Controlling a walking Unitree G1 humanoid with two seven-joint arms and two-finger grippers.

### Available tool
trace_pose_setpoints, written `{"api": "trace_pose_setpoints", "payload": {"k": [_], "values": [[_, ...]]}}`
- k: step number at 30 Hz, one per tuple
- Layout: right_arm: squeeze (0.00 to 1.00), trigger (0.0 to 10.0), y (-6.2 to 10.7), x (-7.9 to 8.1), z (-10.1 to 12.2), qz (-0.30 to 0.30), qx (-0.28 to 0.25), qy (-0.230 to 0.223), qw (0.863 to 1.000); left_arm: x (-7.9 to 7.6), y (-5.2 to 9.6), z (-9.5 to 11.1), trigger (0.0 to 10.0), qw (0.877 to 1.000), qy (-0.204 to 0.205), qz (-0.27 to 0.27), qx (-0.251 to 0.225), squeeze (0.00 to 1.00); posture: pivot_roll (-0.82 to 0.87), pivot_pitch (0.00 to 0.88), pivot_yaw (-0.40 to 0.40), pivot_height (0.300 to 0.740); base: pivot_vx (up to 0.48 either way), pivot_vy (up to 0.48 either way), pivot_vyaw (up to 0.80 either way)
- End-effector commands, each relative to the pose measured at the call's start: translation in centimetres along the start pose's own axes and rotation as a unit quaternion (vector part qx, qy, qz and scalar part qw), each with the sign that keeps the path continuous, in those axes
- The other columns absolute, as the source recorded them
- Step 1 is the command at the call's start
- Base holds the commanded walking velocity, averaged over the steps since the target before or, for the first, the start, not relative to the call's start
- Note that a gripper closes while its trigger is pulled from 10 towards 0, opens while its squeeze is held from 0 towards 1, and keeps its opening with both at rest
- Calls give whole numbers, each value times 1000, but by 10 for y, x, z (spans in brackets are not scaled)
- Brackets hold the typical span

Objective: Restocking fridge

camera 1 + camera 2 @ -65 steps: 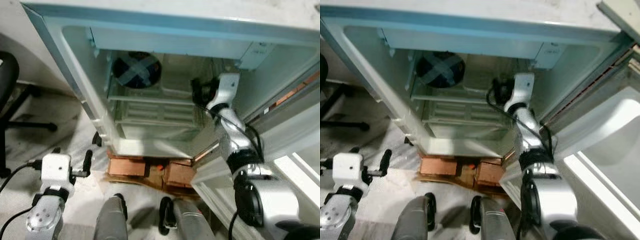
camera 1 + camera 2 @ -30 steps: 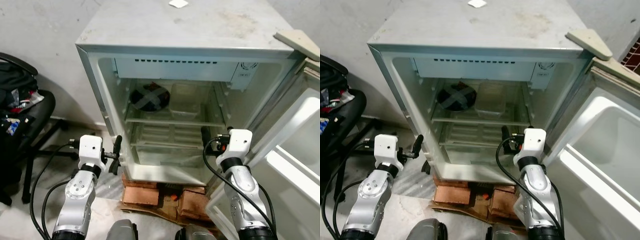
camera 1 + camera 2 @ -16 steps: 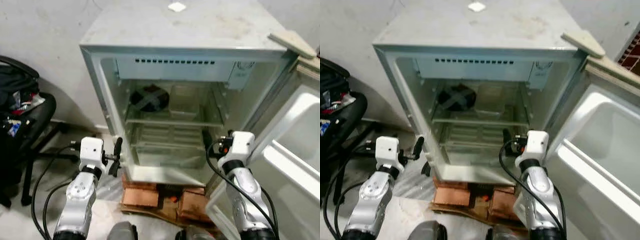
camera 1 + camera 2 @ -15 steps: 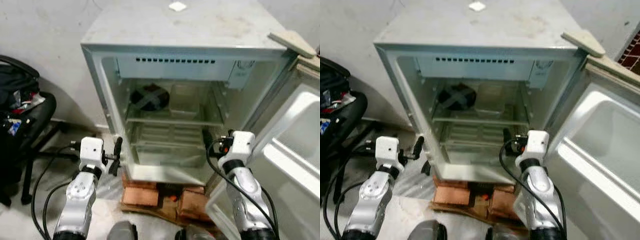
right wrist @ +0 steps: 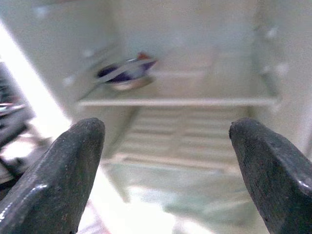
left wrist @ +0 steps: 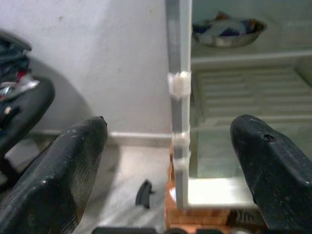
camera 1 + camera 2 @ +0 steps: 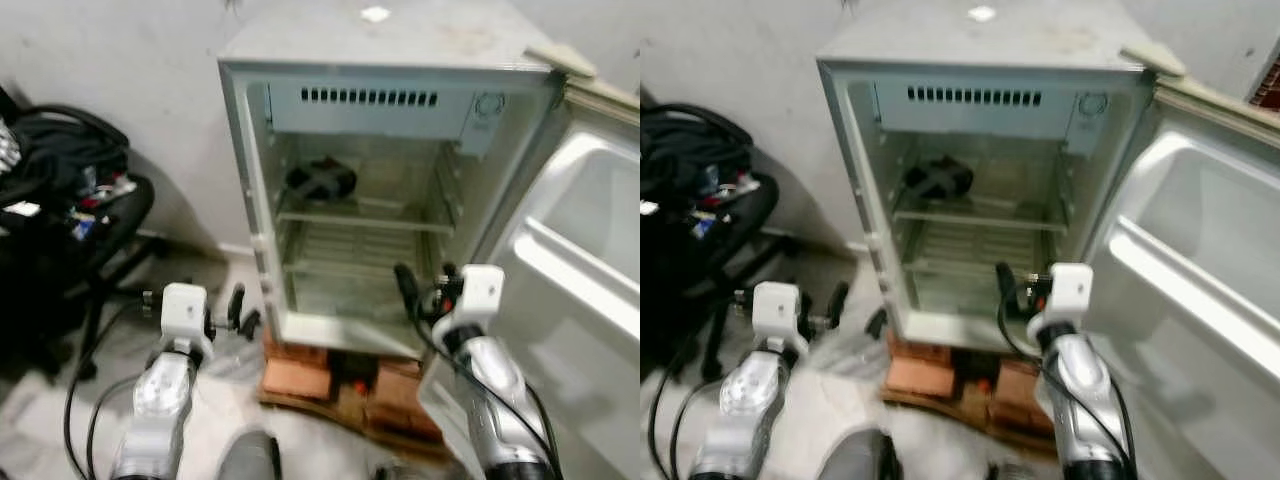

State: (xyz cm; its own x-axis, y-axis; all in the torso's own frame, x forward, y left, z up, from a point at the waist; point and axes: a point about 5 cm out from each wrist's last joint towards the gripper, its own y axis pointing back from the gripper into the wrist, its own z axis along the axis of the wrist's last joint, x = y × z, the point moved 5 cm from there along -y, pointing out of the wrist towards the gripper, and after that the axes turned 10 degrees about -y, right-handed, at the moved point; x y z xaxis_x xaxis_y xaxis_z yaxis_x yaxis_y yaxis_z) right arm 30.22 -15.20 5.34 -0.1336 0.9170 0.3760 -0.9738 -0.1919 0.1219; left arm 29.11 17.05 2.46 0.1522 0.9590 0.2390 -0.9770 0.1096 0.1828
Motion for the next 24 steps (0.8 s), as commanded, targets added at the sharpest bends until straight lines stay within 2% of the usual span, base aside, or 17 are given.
{"api": "trace_pose_setpoints", "payload": {"k": [1,7,9,13,17,24], "values": [[0,10000,-2,14,1,37,5,-7,999,4,-6,11,10000,1000,-8,1,-17,0,-8,0,12,740,-274,0,0],[0,10000,-1,14,-1,40,12,0,999,2,-5,9,10000,1000,-8,-1,-15,0,-10,0,12,740,-307,0,0],[0,10000,0,11,-1,34,12,2,999,2,-5,9,10000,1000,-8,-1,-14,0,-10,0,11,740,266,0,0],[0,10000,0,7,1,23,7,8,1000,1,-5,8,10000,1000,-9,-3,-14,0,-12,0,10,740,-189,0,0],[0,10000,-2,1,3,8,4,17,1000,0,-6,8,10000,1000,-10,-3,-13,0,-13,0,9,740,-378,0,0],[0,10000,-3,0,1,3,8,29,1000,0,-6,6,10000,1000,-12,-4,-11,0,-12,0,7,740,-378,0,0]]}}
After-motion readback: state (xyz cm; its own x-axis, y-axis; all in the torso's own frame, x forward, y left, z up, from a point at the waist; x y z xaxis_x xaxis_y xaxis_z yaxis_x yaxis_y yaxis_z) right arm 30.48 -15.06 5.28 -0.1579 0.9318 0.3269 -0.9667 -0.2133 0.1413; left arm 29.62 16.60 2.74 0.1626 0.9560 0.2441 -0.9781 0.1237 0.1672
